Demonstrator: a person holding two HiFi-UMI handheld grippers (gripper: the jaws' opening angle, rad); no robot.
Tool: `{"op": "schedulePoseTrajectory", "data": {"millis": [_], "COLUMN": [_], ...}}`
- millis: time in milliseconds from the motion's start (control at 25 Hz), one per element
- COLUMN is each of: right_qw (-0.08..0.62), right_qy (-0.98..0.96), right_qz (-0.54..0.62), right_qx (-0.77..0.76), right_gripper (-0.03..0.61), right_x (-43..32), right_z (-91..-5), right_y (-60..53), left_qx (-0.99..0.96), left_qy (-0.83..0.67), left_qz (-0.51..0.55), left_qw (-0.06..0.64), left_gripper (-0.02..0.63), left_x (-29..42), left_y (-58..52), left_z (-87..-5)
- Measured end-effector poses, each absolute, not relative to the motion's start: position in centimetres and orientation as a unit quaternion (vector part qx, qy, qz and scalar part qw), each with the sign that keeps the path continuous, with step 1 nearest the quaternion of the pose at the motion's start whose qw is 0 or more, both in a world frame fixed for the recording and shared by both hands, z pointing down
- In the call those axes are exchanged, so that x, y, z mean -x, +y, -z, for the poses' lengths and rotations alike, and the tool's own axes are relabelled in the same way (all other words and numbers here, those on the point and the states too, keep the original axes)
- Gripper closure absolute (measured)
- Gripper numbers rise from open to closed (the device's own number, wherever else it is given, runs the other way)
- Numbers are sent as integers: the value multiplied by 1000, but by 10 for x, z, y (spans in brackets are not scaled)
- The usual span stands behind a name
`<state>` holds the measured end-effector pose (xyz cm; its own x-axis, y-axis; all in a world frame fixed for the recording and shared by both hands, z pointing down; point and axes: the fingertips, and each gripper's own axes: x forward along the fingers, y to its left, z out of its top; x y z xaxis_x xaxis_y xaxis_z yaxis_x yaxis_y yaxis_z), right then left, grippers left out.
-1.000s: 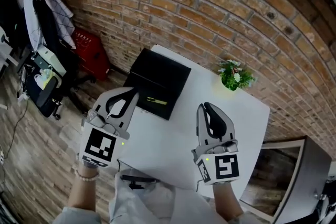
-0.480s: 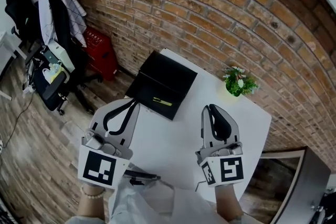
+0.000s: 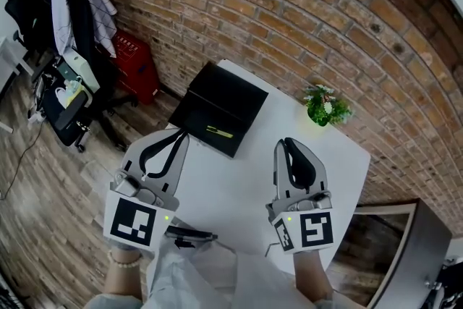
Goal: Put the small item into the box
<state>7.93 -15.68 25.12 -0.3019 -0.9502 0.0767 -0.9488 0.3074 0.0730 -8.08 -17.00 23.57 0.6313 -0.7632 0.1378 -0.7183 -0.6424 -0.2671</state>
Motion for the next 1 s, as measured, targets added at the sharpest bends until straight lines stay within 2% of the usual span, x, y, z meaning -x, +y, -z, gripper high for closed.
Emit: {"op": "schedulePoseTrajectory", "data": {"millis": [1000], "right_qw": [66], "right_qy": [-805], "right_qz": [1], "right_qx": [-589], "right_gripper": [520], "right_x": [-78], "right_z": [-261], "right_y": [-157], "left_qx": [900], "left_qy": [413], "left_qz": [117], "left_qw": [70], "left_gripper": [594], "left_x": [78], "left_y": [-170], "left_z": [-248]}}
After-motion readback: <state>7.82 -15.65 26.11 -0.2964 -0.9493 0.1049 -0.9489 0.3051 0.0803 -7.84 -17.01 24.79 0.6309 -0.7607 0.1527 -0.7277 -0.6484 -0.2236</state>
